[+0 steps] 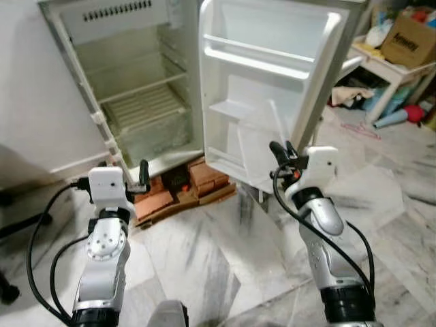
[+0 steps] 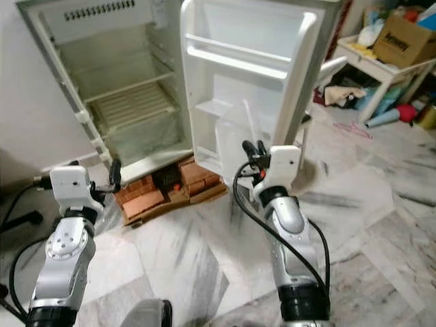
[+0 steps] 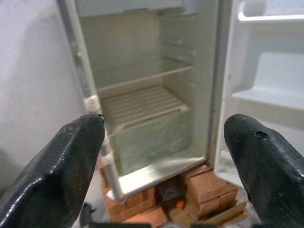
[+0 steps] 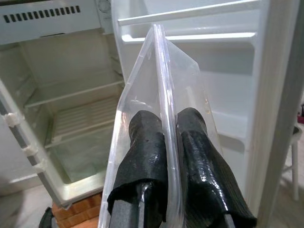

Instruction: Restocking fridge

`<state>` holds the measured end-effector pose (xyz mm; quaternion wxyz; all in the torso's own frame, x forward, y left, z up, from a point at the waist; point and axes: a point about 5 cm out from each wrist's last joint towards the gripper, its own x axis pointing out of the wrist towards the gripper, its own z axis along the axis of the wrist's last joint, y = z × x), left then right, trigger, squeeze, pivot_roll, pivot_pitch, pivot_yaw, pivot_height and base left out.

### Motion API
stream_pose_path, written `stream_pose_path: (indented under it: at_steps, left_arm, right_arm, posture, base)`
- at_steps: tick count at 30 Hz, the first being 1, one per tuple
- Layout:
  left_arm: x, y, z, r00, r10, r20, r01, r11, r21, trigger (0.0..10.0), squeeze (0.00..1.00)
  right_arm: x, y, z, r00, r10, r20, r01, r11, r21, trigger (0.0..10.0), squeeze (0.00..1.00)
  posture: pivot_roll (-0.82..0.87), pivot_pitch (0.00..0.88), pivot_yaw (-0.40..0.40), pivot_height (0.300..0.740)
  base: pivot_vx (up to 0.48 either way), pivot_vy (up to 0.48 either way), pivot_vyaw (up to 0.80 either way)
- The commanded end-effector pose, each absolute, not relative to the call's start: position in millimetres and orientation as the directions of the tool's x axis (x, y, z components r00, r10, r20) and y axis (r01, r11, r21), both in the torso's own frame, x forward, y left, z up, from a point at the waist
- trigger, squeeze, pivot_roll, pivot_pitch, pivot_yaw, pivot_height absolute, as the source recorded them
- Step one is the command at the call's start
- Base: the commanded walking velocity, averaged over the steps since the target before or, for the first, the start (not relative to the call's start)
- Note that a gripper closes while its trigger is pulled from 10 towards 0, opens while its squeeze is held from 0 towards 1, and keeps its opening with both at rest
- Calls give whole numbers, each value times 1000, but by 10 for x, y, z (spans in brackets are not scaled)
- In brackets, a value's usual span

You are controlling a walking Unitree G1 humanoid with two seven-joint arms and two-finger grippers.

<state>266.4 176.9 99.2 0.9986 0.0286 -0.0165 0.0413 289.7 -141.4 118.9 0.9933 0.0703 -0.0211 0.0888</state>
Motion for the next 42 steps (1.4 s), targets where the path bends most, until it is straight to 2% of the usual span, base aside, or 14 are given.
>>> stream_pose_path:
  at_steps: [1,7,29,36,42]
  left_arm:
    - [2683,1761,1008,996,77,34,-78,995,54,10000,0]
    - [2681,1676,1014,998,63,32,-64,997,44,10000,0]
    - [2626,1736,1025,997,78,15,-78,995,61,10000,0]
    - [2621,1772,1014,998,70,0,-70,997,37,10000,0]
    - [2586,1711,991,998,58,-10,-58,998,21,10000,0]
  right_arm:
    - [2901,-1448,1193,986,161,52,-166,976,137,10000,0]
    - [2877,-1340,1225,968,241,71,-247,964,102,10000,0]
    - [2890,-1338,1227,971,227,69,-234,965,122,10000,0]
    - [2860,-1359,1175,978,204,55,-209,967,143,10000,0]
    - [2837,-1389,1153,979,198,44,-203,969,140,10000,0]
  posture:
    - [32,79,-14,740]
    - [33,87,-13,740]
    - [54,105,2,740]
    - [51,112,3,740]
    - [44,115,1,740]
  base:
    - [0,0,0]
    - [0,0,400]
    - [0,0,800]
    - [0,0,171]
    - [359,46,0]
